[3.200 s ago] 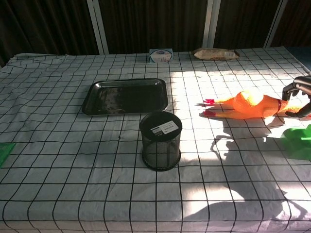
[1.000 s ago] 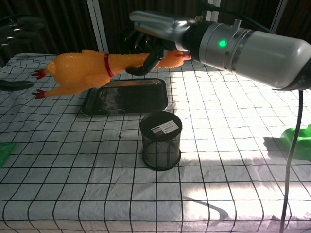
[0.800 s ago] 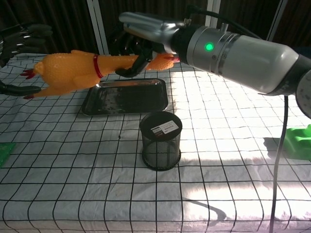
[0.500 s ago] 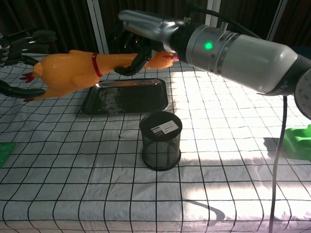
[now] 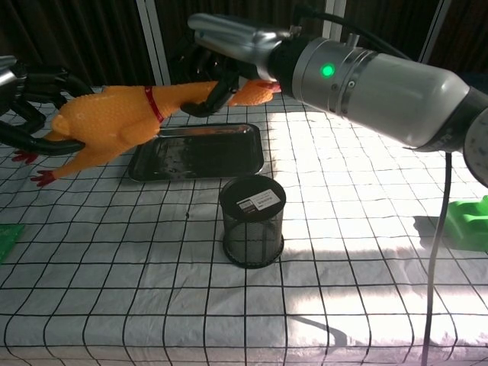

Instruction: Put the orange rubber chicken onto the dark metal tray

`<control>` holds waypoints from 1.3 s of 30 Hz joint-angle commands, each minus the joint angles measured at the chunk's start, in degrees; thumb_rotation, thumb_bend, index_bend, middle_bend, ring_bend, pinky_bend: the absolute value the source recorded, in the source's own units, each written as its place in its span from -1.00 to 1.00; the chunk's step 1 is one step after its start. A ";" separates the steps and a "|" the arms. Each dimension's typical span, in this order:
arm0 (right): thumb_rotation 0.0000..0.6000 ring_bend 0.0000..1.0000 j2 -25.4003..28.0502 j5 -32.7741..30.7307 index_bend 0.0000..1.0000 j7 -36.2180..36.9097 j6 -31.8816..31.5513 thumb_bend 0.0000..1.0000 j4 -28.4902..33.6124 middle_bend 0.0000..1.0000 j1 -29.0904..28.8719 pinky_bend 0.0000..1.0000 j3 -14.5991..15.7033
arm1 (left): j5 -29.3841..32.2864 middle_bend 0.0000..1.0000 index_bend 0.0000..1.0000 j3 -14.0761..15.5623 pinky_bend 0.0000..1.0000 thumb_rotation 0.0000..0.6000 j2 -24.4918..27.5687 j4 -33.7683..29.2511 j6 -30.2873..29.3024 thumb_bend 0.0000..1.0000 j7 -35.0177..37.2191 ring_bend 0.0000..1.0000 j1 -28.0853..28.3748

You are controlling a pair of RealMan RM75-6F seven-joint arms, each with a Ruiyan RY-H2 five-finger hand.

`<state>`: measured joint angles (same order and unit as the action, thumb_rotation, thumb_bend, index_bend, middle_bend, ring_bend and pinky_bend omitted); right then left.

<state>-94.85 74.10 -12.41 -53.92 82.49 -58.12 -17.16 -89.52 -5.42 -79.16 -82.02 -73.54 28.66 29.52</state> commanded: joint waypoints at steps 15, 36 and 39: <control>1.00 0.50 0.17 -0.50 0.88 -1.54 -0.43 -0.05 -0.06 0.60 0.10 0.54 0.81 | -2.04 -1.00 -1.00 2.56 -0.69 1.00 4.03 -1.89 4.60 -0.53 9.90 -1.00 1.72; 1.00 0.50 0.14 -0.60 0.88 0.41 -0.02 -0.05 0.99 0.61 0.05 0.54 0.90 | 1.57 -0.34 -0.81 -0.24 -0.12 1.00 -0.57 1.42 2.52 -0.57 10.10 -0.44 1.83; 1.00 0.50 0.20 -0.76 0.88 0.37 -0.06 -0.05 0.97 0.61 0.07 0.54 0.84 | 1.44 0.19 -0.22 -0.57 0.39 1.00 -1.73 2.05 1.45 -0.51 10.07 0.04 1.64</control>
<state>-94.65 73.34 -12.04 -53.98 83.46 -58.05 -16.31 -88.10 -5.80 -80.55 -80.22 -71.75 38.76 31.29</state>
